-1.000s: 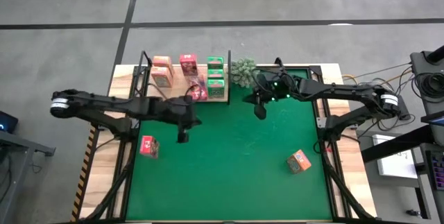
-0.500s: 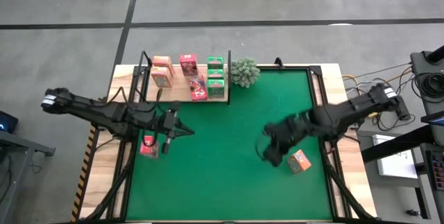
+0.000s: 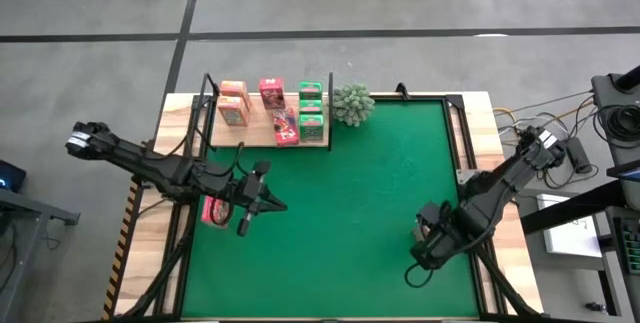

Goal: Stack cereal on shelf
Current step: Put the orange cereal box on the shelf aligned with the other orange cereal box

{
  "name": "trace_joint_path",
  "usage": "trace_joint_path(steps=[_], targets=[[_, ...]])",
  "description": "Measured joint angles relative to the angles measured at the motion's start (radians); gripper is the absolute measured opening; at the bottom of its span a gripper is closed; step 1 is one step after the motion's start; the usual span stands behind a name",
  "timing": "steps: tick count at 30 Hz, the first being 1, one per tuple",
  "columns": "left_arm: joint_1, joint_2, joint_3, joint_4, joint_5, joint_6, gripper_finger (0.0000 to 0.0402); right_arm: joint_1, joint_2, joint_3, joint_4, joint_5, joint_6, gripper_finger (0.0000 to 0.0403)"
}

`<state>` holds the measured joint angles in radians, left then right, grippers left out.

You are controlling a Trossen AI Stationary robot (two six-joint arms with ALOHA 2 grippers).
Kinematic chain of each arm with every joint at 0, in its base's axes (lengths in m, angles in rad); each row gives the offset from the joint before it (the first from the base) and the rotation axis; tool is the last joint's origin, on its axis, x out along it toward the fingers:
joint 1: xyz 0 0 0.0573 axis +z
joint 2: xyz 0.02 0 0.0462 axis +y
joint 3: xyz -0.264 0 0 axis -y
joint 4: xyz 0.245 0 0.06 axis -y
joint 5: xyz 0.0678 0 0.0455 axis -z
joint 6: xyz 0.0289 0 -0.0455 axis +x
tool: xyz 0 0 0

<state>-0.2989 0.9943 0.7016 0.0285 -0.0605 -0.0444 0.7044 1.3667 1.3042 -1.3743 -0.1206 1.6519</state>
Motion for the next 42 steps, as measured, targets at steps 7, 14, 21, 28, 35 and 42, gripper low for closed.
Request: trace_joint_path(steps=[7,14,21,28,35,42], targets=[[-0.002,0.028,0.027,0.002,-0.002,-0.026,0.0,0.0,0.036,-0.003,-0.076,0.019,-0.094,0.0066],[-0.001,0.024,0.037,0.003,-0.006,-0.048,0.0,0.0,0.029,-0.005,-0.136,0.167,-0.105,0.02],[-0.002,0.022,0.037,0.002,-0.009,-0.082,0.0,0.0,0.029,-0.067,-0.131,0.174,-0.107,0.0288],[-0.002,0.025,0.037,0.002,-0.009,-0.097,0.0,0.0,0.023,-0.169,-0.034,0.185,-0.127,0.0292],[-0.003,0.025,0.037,0.002,-0.01,-0.097,0.0,0.0,-0.019,-0.157,-0.031,0.204,-0.104,0.0258],[-0.003,0.025,0.036,0.009,-0.011,-0.104,0.0,-0.001,-0.076,-0.133,-0.032,0.26,-0.082,0.0295]])
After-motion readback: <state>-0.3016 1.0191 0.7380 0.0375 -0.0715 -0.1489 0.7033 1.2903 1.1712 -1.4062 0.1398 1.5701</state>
